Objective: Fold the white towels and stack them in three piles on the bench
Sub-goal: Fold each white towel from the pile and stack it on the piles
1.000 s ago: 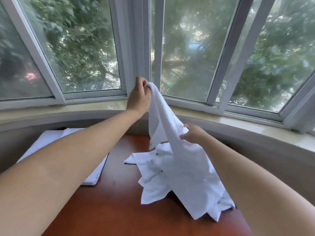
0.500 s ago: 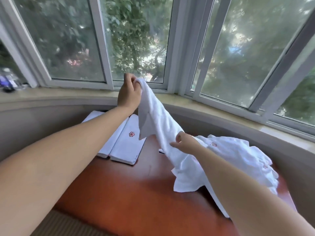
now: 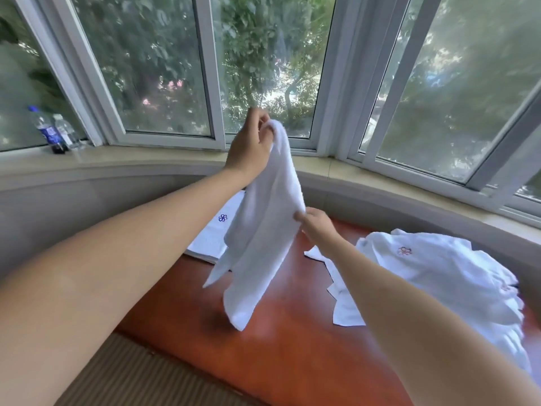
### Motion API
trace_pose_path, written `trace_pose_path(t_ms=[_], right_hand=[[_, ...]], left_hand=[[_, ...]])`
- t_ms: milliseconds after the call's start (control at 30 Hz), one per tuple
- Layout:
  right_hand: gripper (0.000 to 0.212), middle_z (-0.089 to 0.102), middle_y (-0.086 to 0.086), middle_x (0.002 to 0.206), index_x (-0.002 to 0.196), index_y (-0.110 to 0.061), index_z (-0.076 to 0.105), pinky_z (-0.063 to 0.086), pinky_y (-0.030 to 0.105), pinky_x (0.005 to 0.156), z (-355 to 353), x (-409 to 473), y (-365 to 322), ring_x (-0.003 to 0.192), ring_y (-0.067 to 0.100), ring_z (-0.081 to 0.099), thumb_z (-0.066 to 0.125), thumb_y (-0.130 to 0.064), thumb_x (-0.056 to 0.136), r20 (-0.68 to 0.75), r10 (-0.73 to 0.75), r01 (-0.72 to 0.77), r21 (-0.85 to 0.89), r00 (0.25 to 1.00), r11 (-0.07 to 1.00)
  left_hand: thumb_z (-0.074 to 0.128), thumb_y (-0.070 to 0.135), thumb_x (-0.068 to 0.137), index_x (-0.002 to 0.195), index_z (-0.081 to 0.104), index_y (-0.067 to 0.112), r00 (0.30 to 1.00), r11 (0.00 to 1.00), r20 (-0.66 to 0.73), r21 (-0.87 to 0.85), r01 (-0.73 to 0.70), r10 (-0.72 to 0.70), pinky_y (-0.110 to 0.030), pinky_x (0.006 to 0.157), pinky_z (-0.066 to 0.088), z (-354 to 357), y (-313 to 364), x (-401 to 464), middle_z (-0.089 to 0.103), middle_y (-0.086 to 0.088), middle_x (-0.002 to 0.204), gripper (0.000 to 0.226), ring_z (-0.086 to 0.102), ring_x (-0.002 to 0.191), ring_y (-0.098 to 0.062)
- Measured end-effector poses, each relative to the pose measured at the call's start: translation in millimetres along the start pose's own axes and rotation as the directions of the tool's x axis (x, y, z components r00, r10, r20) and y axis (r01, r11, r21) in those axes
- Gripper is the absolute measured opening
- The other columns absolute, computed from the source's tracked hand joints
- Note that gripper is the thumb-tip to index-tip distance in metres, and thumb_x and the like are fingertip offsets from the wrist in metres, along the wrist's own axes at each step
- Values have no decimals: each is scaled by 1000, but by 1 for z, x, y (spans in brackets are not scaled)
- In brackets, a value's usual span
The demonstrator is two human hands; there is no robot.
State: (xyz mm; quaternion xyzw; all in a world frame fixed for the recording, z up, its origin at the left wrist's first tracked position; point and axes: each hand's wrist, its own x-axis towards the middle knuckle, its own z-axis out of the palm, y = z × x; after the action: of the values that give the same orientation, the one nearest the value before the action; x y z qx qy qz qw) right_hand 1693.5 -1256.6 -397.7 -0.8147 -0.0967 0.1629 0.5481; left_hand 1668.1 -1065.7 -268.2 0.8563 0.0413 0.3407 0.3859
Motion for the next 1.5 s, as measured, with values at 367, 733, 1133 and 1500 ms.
trace_pose_path(t_ms=[367, 733, 1133, 1500], right_hand=[[24, 59, 11, 84, 87, -12, 67, 43, 33, 65, -45, -2, -6, 72, 27, 54, 66, -26, 68, 90, 334, -345, 191, 938, 919], [17, 63, -1, 98, 105, -17, 66, 41, 23, 59, -46, -12, 187, 82, 20, 61, 57, -24, 94, 269, 672, -330, -710, 690, 622], [66, 52, 6, 148, 154, -19, 36, 41, 31, 95, -25, 70, 316, 127, 28, 54, 60, -38, 95, 95, 562, -435, -533, 822, 726], [41, 60, -5, 111, 129, -35, 59, 53, 42, 94, 37, 148, 336, 99, 19, 62, 64, -47, 90, 308, 410, -200, -535, 858, 821]], left_hand=[[34, 2, 92, 96, 57, 21, 977, 975, 48, 91, 205, -210, -30, 68, 36, 1, -88, -22, 58, 6, 97, 31, 56, 93, -27], [46, 17, 102, 112, 68, 12, 400, 704, 580, 611, 364, -710, -32, 89, 48, 117, -176, -191, 63, -14, 129, 24, 60, 109, -27], [60, 51, 97, 160, 19, 10, -93, -20, 311, 231, 973, -946, -37, 103, 43, 226, -225, -270, 38, -9, 157, 85, 47, 134, -29], [67, 21, 86, 115, 71, 20, 0, -8, 293, -23, 1000, -956, -41, 97, 56, 245, -272, -263, 74, -3, 111, 29, 69, 108, -25]])
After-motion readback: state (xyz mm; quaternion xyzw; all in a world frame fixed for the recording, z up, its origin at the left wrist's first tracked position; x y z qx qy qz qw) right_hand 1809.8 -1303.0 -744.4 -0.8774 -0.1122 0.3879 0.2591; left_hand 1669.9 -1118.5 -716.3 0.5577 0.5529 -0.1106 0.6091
